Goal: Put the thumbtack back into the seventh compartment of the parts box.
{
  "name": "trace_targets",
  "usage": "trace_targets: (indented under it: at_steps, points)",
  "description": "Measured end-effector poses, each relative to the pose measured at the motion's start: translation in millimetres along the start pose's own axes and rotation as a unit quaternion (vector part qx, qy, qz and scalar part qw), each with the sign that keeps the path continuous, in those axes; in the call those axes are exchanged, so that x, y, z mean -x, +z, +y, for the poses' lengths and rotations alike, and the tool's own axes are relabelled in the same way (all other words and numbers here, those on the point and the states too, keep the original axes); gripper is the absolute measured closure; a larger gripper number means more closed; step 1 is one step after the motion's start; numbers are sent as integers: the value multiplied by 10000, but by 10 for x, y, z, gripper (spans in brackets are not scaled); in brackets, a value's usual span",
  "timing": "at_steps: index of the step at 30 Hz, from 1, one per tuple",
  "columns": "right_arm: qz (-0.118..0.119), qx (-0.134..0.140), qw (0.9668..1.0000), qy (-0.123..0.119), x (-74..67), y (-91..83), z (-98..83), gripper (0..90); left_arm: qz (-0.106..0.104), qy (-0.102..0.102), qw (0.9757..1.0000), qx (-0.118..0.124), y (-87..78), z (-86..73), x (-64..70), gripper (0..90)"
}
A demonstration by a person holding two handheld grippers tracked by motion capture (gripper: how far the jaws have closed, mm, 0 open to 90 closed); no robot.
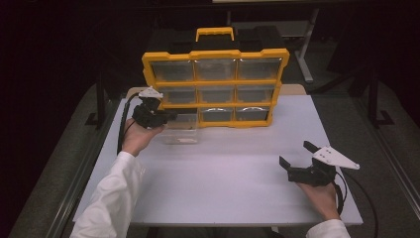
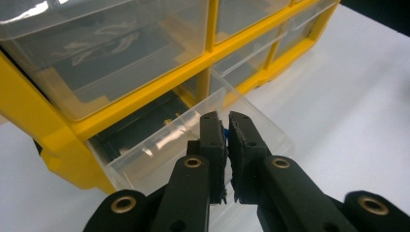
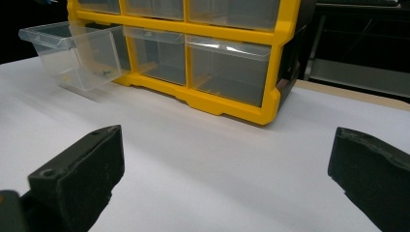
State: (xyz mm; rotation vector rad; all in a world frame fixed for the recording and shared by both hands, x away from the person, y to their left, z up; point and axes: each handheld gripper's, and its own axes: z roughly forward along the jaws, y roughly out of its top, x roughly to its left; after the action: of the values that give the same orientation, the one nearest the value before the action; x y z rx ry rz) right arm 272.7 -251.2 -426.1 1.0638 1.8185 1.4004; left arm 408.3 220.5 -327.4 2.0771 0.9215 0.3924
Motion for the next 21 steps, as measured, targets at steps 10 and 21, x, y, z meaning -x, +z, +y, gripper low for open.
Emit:
trace_targets:
  at_steps: [10,21]
  points:
    - [8,-22,10000,-2,1,3,-5,0,25,-76,9999,-88,82,-14,-57,851]
    - [38,8,10000,-21,-14,-6,4,0,30,-57,9996,-260,189,-30,-49,849]
